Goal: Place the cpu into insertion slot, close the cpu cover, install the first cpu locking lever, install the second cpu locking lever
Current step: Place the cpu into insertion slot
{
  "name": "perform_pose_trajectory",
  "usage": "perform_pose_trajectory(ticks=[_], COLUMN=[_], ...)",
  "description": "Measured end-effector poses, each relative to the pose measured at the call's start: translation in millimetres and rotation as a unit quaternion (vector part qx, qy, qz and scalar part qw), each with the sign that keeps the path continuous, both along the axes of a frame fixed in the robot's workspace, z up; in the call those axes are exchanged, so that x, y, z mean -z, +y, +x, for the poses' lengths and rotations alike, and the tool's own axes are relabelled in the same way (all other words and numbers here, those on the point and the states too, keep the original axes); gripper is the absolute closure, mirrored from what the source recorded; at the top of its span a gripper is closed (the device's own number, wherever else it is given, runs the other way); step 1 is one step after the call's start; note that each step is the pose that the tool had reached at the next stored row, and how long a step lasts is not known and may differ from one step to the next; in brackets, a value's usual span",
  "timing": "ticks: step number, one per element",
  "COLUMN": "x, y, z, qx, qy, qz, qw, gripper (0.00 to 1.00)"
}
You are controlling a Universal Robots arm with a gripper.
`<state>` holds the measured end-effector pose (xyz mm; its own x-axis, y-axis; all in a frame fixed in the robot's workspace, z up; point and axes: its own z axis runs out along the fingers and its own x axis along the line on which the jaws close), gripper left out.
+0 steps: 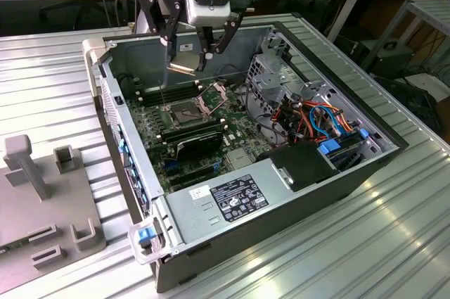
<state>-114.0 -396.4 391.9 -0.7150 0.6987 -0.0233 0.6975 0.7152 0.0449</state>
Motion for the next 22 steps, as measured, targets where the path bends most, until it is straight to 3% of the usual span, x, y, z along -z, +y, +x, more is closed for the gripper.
perform_pose_trajectory(ticks=[4,9,10,14,17,20,22], x=[0.1,0.1,0.1,0.1,0.2,0.2,0.2], y=[0.1,0.1,0.1,0.1,0.2,0.2,0.1], z=[0.2,0.3,0.3,0.4,0.4,0.5,0.5], qx=[0.033,0.068,0.087,0.111,0.133,0.163,0.173], qy=[0.0,0.0,0.0,0.0,0.0,0.0,0.0], qz=[0.0,0.0,0.0,0.0,0.0,0.0001,0.0], qw=[0.99947,0.99771,0.99623,0.99385,0.99115,0.98661,0.98485], gripper=[0.46,0.46,0.46,0.46,0.46,0.46,0.46])
